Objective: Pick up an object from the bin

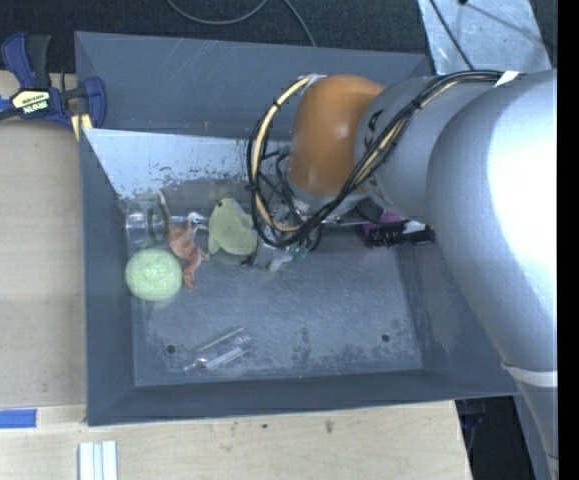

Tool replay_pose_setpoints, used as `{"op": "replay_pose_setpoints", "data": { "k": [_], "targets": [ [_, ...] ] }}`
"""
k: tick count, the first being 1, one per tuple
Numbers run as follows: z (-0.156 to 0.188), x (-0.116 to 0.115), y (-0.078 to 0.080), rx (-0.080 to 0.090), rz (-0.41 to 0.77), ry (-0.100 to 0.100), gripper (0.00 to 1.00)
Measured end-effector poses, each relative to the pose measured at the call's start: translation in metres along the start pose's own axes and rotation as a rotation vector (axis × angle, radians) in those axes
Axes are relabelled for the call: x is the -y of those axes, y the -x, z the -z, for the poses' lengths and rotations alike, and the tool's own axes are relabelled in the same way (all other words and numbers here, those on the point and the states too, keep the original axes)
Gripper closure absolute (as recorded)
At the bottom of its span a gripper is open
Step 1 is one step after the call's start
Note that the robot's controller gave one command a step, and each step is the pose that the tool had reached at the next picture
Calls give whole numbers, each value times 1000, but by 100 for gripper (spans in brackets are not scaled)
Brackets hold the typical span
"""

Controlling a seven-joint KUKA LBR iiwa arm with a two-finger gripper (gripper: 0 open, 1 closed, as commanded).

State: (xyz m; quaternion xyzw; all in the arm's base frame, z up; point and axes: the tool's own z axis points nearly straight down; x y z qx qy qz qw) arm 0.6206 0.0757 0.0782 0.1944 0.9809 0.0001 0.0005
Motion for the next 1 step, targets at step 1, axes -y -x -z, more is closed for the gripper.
{"op": "replay_pose_setpoints", "data": {
  "k": [1],
  "targets": [
    [13,1,-1,-5,0,-3,100]
  ]
}}
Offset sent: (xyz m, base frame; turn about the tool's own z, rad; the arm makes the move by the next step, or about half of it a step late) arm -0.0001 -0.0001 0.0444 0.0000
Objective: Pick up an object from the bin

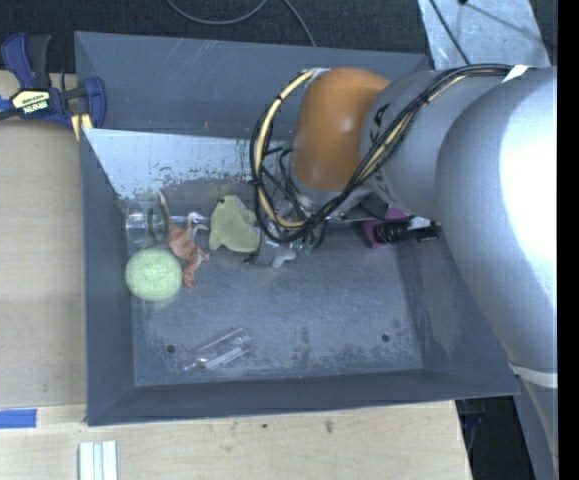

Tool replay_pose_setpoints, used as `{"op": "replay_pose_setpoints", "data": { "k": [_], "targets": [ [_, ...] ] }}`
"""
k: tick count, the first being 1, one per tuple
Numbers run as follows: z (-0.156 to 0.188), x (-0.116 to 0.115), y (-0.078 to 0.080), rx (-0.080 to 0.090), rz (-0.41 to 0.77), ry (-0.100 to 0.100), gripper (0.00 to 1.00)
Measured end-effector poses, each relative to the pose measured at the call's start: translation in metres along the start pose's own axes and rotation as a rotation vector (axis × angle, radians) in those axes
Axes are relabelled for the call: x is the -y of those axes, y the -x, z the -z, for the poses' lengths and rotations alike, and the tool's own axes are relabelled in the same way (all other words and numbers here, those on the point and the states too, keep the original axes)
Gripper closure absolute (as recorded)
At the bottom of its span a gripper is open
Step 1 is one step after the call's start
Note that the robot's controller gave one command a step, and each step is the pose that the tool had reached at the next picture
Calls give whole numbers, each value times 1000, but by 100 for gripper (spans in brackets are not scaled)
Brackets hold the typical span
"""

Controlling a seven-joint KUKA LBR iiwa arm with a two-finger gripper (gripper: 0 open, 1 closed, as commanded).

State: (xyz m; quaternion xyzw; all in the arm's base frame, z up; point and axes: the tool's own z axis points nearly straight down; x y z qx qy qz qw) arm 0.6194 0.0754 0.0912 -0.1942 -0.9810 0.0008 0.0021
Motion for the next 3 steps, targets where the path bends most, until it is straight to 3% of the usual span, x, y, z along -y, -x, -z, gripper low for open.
{"op": "replay_pose_setpoints", "data": {
  "k": [3],
  "targets": [
    [44,0,2,8,1,4,100]
  ]
}}
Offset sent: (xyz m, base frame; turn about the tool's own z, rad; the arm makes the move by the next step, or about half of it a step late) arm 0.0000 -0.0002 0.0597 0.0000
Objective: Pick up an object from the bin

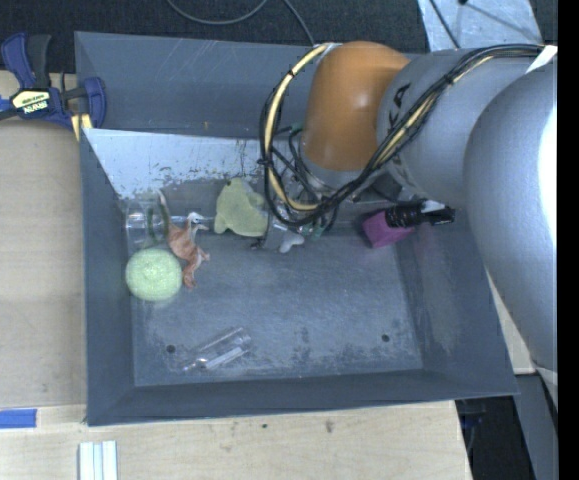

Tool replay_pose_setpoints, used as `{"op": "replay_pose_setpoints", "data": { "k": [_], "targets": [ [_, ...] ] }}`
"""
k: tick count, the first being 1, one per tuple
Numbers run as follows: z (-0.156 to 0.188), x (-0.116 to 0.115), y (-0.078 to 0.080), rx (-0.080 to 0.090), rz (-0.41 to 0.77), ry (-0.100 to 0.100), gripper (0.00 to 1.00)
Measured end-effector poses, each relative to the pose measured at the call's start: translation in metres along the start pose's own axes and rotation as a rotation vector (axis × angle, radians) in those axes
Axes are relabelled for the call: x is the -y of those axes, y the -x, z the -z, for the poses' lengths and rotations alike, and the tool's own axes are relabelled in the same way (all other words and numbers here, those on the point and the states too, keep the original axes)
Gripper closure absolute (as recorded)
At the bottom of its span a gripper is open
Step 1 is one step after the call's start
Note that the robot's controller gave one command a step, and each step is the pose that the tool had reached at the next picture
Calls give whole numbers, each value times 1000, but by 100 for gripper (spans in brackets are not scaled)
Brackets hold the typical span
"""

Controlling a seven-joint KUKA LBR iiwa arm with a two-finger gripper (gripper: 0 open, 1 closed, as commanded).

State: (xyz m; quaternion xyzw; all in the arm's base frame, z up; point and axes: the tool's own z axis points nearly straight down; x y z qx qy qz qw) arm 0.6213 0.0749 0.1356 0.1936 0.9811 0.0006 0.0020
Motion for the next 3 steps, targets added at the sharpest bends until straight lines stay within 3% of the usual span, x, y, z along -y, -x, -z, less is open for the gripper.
{"op": "replay_pose_setpoints", "data": {
  "k": [3],
  "targets": [
    [23,0,1,1,1,1,100]
  ]
}}
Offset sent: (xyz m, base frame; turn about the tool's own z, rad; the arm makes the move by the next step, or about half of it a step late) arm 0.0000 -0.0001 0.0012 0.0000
